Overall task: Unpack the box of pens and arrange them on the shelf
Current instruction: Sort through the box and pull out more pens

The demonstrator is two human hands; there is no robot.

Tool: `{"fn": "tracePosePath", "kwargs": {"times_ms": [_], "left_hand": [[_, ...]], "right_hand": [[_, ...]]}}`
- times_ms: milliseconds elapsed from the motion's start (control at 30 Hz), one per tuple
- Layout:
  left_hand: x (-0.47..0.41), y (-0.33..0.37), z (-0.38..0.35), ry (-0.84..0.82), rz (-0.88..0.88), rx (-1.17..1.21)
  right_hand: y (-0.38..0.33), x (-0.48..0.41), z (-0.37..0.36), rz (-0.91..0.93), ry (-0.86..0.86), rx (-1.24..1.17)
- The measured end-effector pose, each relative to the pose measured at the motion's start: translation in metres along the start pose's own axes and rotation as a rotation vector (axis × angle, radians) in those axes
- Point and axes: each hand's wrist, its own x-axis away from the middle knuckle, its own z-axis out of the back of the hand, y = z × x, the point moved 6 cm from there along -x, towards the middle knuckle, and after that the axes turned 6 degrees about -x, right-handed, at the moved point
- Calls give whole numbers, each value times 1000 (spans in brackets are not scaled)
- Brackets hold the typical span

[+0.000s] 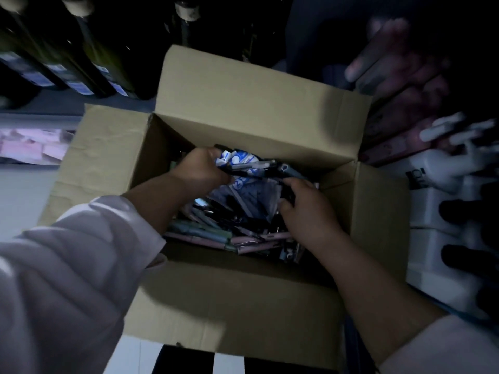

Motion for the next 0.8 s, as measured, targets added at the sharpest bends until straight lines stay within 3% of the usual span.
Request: {"fn": "tracePosePath", "kwargs": {"times_ms": [233, 467, 633, 700, 800], "left_hand": [[40, 23, 53, 42, -60, 65], [70, 41, 85, 39, -47, 258], [80, 44, 82, -69, -23, 352], [83, 48, 76, -58, -20, 362], [83, 54, 70, -36, -3, 348]], "right_hand": [[-16, 22, 23, -47, 5, -109], [-26, 33, 38, -234, 38, -551], [-39, 38, 28, -496, -110, -1168], [-48, 40, 26, -490, -206, -1272], [-56, 46, 30, -435, -256, -1221]]}}
